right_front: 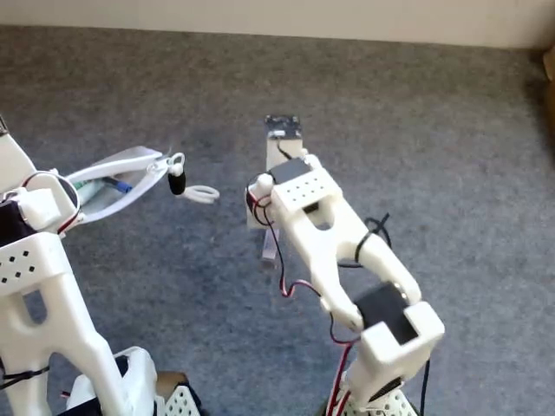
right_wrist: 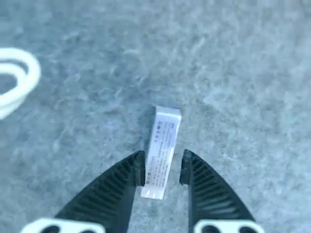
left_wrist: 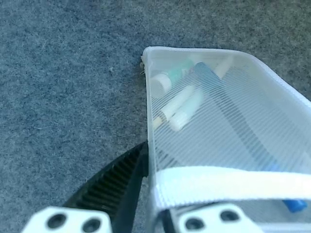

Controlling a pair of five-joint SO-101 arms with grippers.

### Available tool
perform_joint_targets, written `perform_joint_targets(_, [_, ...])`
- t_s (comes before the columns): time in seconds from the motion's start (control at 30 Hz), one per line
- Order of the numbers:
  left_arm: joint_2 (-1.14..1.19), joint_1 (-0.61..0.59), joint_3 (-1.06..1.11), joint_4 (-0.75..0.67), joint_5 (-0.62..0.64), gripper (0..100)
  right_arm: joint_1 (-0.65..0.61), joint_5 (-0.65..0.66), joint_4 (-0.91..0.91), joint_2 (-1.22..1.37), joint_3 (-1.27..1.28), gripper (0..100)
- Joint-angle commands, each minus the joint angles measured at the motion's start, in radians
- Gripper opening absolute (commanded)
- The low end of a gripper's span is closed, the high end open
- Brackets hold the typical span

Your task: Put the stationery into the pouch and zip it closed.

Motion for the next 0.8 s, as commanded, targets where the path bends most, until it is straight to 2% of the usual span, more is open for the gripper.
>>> perform_joint_targets(0.0, [0.002,0.03,0.002,-0.02,-0.005,1,0.015,-0.043,0.05,0.047,-0.128,12.3])
perform_joint_targets(0.3, [0.002,0.03,0.002,-0.02,-0.006,1,0.024,-0.043,0.07,0.213,-0.26,12.3])
perform_joint_targets(0.53, [-0.002,0.03,0.002,-0.014,-0.006,1,0.028,-0.041,0.062,0.269,-0.269,11.8])
perform_joint_targets(0.77, [-0.002,0.028,0.002,-0.012,-0.006,1,0.028,-0.037,0.062,0.282,-0.269,0.4])
